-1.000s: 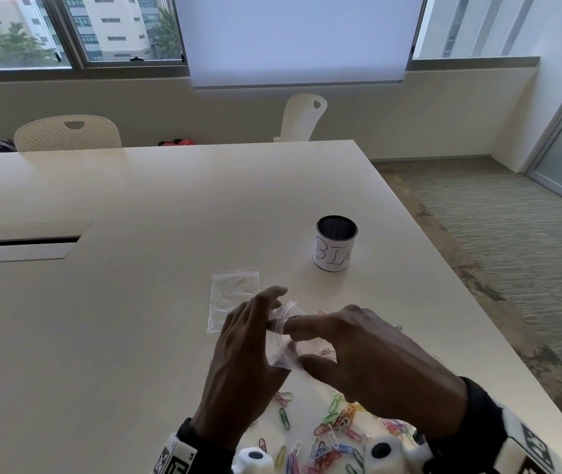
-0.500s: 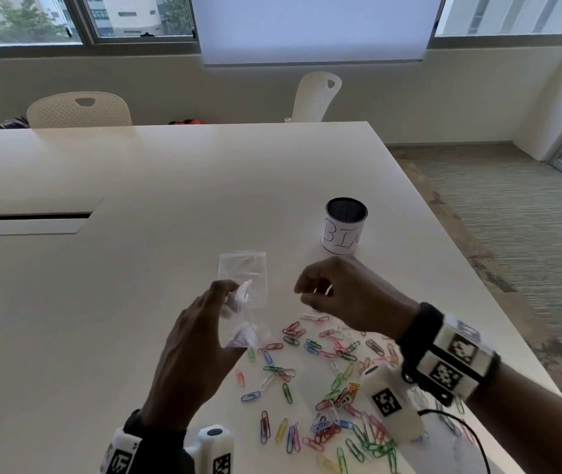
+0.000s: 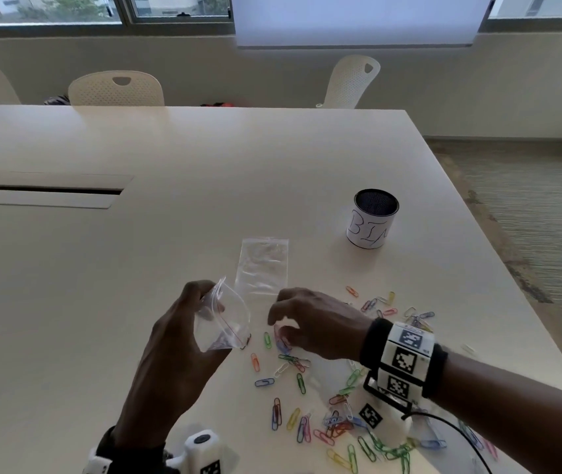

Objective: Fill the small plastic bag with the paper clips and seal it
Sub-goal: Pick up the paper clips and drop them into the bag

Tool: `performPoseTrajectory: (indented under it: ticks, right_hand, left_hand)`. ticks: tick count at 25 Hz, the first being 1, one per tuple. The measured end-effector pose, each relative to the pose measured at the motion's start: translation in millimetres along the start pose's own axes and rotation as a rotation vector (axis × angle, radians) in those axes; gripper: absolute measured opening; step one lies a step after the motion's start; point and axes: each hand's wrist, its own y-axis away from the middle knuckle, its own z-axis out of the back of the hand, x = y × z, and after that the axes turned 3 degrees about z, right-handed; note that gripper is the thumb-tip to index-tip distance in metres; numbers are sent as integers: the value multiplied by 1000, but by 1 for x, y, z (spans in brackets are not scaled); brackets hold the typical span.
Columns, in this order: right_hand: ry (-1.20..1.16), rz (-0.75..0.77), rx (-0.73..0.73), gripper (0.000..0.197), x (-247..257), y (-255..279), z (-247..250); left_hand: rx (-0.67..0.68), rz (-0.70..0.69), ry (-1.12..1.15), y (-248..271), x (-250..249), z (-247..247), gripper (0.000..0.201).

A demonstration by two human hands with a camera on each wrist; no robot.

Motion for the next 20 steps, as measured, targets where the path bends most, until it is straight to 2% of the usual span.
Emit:
performPoseTrajectory:
  ticks: [4,6,9,11,13,17,20]
  right_hand:
    - [106,240,236,54,4,-26,-7]
    - [156,308,285,57,-3,-26,-9]
    - [162,321,264,46,-15,-8,0]
    - [179,322,256,49,-25,7,2]
    - [193,319,203,50,-31,21,-3]
    - [221,329,73,29,-32,41,-18]
    - [295,305,37,29,-29,47,-18]
  left_hand:
    - [-27,36,-17,2,0,1,67]
    - [-27,47,-15,4,0,1,69]
    - [-24,49,-8,8,0,-2,68]
    - [-14,46,-2,9,-1,-5,67]
    - [-2,42,3,10,-2,-8,66]
    - [16,26,14,9,-4,-14,65]
    - [27,17,24,8,-3,-17,65]
